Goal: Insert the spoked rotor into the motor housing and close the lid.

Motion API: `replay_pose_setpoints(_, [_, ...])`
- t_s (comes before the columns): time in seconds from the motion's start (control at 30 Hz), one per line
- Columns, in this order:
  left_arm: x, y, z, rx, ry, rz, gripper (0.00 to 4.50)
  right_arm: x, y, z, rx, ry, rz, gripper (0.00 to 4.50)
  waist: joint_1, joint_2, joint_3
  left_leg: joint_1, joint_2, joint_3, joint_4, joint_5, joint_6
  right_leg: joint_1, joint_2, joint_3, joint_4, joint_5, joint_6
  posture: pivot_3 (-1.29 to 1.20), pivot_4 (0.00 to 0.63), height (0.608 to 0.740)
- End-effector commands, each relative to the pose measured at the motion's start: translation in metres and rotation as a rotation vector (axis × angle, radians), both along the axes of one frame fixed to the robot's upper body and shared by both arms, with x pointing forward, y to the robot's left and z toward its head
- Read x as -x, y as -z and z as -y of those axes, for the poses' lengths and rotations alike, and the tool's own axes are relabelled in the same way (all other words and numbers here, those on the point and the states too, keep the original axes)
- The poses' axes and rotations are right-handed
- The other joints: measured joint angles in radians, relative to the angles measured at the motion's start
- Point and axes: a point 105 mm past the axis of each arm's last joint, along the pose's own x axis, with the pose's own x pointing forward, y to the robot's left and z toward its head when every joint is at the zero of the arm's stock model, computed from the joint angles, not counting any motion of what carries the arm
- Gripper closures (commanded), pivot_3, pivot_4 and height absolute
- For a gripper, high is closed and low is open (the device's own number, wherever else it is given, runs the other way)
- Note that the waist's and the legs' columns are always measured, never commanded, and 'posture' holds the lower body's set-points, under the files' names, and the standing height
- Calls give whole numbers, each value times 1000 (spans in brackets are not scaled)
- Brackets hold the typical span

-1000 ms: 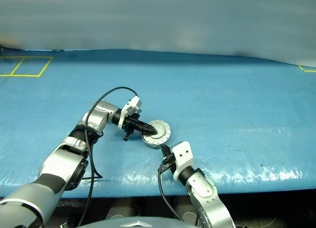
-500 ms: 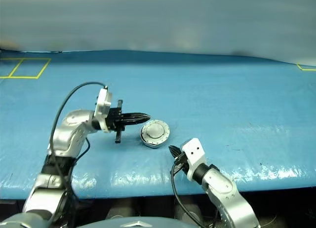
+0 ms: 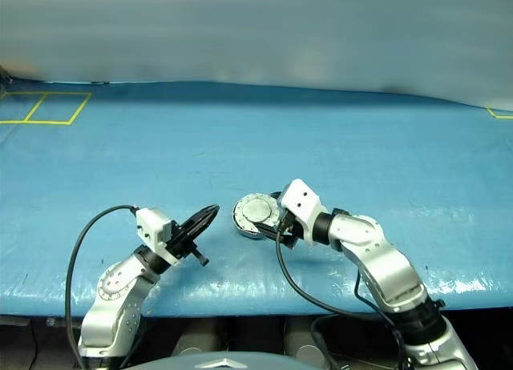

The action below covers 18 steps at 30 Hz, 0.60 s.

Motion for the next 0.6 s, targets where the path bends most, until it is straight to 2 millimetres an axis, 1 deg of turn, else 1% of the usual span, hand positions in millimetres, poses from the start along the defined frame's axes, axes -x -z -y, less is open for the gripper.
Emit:
replay_pose_setpoints(0.03, [5, -3, 5, 3, -15, 54, 4500, -9, -3, -5, 24, -67, 30, 30, 1, 0, 0, 0, 0, 0, 0, 0, 0, 0, 0, 0, 0, 0, 0, 0, 150, 740])
replay_pose_setpoints(0.23, [10, 7, 1, 25, -66, 19, 4500, -24, 9, -16, 47, -120, 1, 30, -4, 0, 0, 0, 0, 0, -1, 0, 0, -1, 0, 0, 0, 0, 0, 0, 150, 740])
replay_pose_setpoints(0.33, [10, 8, 0, 32, -80, 19, 4500, -29, 15, -15, 63, -120, -12, 30, -4, 0, 0, 0, 0, 0, -1, 0, 0, -1, 0, 0, 0, 0, 0, 0, 150, 740])
replay_pose_setpoints(0.5, [15, 19, 3, -30, -51, -7, 4500, -34, 22, -15, 55, -106, -58, 30, -5, 0, 0, -1, -1, 0, -2, 0, 0, -2, 0, 0, 0, 1, -1, 0, 150, 740])
replay_pose_setpoints(0.6, [16, 23, 3, -32, -49, -22, 4500, -31, 24, -15, 38, -103, -81, 625, -6, 0, 0, 0, 0, 0, -2, 0, 0, -2, 0, 0, 0, 1, -1, 0, 150, 740])
